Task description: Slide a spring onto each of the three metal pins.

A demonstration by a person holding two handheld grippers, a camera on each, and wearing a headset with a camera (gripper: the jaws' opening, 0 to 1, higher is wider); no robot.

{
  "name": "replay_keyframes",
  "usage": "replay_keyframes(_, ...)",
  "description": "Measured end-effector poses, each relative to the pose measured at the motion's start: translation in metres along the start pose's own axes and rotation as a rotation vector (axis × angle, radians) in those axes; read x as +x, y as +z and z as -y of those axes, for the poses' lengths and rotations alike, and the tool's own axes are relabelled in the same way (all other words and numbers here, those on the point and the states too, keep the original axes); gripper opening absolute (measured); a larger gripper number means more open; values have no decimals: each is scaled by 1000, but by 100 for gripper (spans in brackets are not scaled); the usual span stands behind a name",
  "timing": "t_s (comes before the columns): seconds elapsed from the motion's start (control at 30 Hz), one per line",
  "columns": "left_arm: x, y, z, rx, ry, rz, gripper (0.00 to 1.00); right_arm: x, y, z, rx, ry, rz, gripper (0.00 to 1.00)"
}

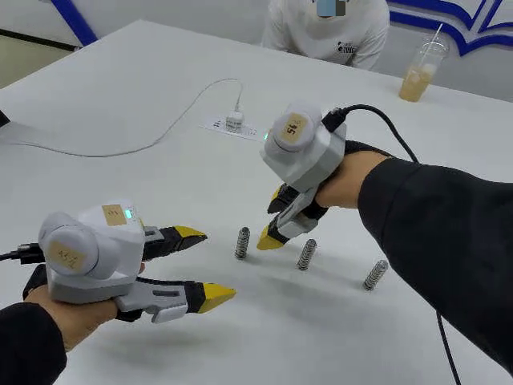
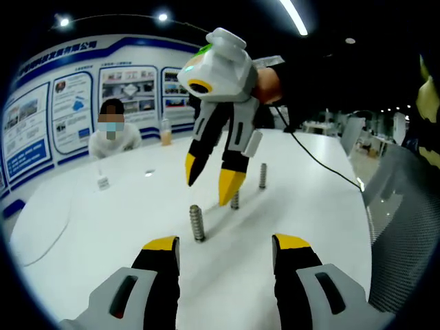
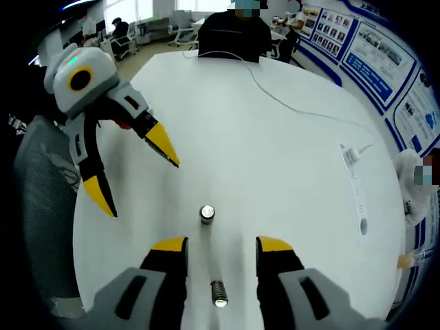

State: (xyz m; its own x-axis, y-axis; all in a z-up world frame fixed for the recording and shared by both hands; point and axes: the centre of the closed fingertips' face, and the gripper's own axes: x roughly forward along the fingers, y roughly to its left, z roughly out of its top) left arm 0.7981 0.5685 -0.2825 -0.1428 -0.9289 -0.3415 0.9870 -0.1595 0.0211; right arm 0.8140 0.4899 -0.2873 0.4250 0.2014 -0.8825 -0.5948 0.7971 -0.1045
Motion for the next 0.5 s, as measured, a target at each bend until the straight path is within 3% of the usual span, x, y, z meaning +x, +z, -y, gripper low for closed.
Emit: replay_keyframes(0.5, 6, 5, 2, -18, -6, -1, 60, -39, -33, 6, 145, -87, 144, 57)
